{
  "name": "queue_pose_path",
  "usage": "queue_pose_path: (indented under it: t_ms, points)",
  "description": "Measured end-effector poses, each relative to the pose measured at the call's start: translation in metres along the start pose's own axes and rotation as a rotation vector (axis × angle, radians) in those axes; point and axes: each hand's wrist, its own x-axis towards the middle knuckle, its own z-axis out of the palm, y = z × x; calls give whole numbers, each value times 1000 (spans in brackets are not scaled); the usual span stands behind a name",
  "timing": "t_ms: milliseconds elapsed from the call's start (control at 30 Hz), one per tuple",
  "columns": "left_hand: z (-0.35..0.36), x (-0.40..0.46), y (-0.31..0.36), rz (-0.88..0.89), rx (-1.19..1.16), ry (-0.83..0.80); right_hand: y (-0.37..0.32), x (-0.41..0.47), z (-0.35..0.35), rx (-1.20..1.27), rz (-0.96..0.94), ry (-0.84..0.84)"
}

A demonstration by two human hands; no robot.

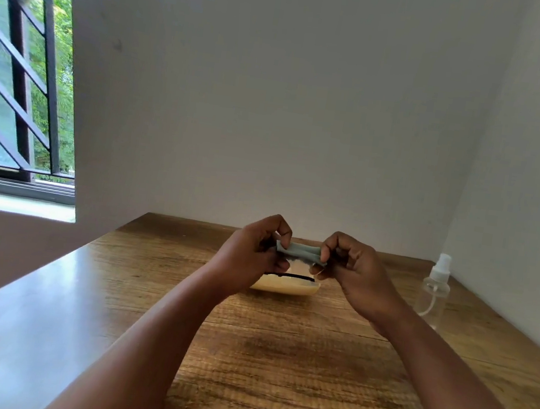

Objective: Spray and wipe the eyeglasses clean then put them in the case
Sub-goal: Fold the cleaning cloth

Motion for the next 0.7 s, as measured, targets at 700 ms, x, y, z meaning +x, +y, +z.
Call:
queue_pose_path:
  t_ms: [700]
  points:
    - [-5,1,0,-7,-51,70,-7,-1,-1,21,174,61]
